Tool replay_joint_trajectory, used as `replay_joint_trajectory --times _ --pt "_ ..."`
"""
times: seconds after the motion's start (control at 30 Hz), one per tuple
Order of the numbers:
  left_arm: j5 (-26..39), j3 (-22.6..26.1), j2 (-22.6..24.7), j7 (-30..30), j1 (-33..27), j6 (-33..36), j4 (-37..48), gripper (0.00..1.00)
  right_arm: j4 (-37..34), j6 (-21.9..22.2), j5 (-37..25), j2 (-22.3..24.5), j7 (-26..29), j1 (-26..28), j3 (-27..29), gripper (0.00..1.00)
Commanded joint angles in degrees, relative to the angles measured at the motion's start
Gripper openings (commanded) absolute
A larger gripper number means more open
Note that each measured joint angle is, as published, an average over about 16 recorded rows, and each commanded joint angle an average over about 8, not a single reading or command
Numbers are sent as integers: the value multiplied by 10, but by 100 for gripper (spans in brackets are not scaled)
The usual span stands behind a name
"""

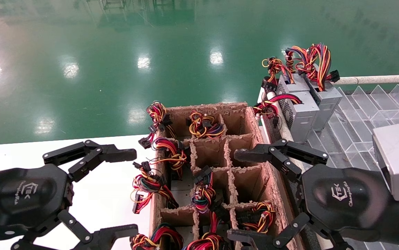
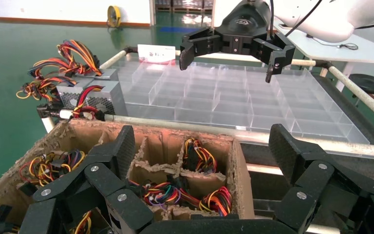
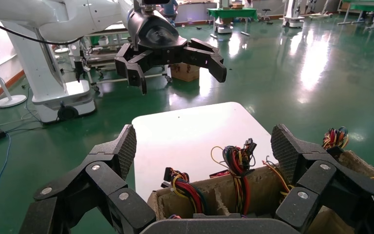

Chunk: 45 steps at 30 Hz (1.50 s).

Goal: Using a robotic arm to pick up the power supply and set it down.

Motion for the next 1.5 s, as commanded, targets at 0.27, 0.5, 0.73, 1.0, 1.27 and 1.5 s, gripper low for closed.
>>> replay_joint_trajectory --times 0.27,0.5,0.73,1.0,1.27,1.5 --pt "0 0 0 0 0 0 0 100 0 0 0 0 0 0 0 100" --pt "0 0 0 0 0 0 0 43 0 0 0 0 0 0 0 100" --pt "0 0 0 0 0 0 0 0 -5 58 -60 -25 -7 22 -14 100" --pt "0 0 0 0 0 0 0 0 -3 183 -204 -99 -1 92 -60 100" --pt "0 0 0 0 0 0 0 0 8 289 -388 -144 46 138 -124 100" --pt "0 0 0 0 0 0 0 0 17 332 -498 -167 91 151 -163 54"
